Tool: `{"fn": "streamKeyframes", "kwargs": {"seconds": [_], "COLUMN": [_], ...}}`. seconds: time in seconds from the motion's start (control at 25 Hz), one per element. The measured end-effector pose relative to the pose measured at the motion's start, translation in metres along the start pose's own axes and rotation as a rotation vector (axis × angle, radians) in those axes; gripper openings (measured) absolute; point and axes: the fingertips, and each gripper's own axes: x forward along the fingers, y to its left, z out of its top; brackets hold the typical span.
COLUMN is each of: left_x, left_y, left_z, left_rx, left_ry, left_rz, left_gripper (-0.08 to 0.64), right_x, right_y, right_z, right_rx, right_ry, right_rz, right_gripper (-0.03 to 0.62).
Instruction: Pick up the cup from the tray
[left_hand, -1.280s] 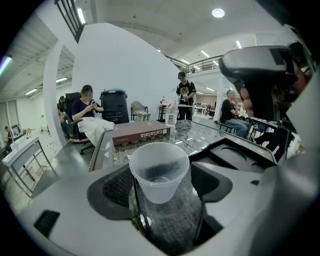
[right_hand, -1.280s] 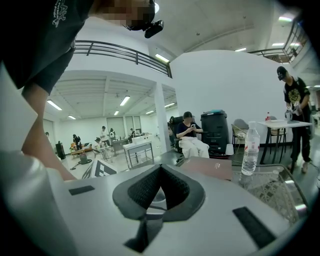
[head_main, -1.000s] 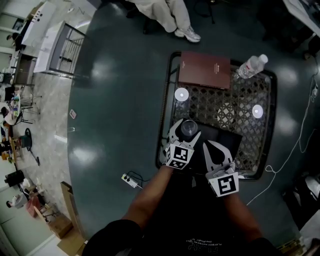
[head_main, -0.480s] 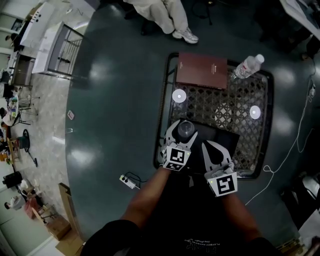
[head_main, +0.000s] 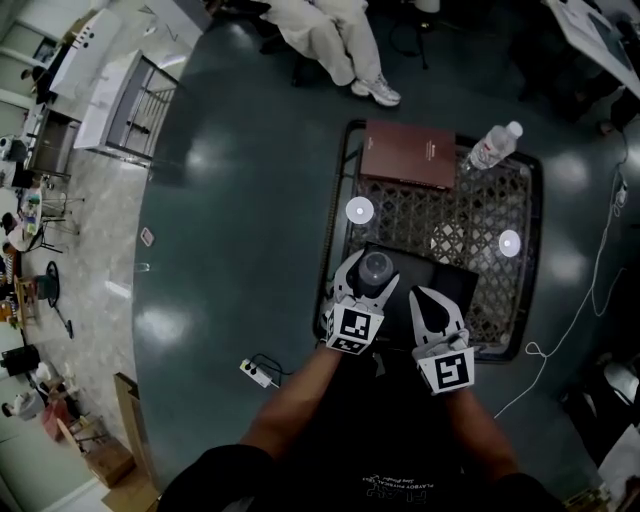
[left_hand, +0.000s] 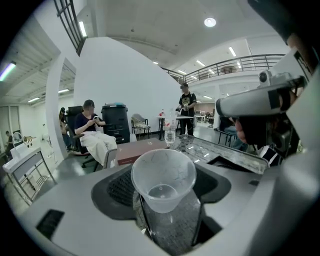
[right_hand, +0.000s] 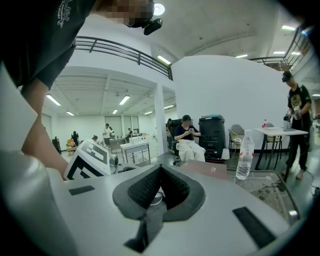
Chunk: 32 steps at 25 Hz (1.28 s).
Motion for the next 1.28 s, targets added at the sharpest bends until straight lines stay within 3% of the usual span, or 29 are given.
{"fn": "streamKeyframes", "kwargs": {"seconds": [0.68,1.28], "left_x": [-0.088,-0.126], "left_y": [-0.017,-0.052], "left_z": [0.072,0.121], "left_rx": [0.018,0.047], "left_ry": [-0.153,-0.201], "left_rz": [-0.057,-0.007], "left_gripper": [0.328,0.327], "right_x": [-0.045,-0.077], "right_y": [0.016,0.013], "right_z": [0.036,0.085], "right_rx": [-0.086,-0.151], "right_ry": [-0.093,-0.185], "right_rz": [-0.142,-0.096], "right_gripper": [0.008,0.008]}}
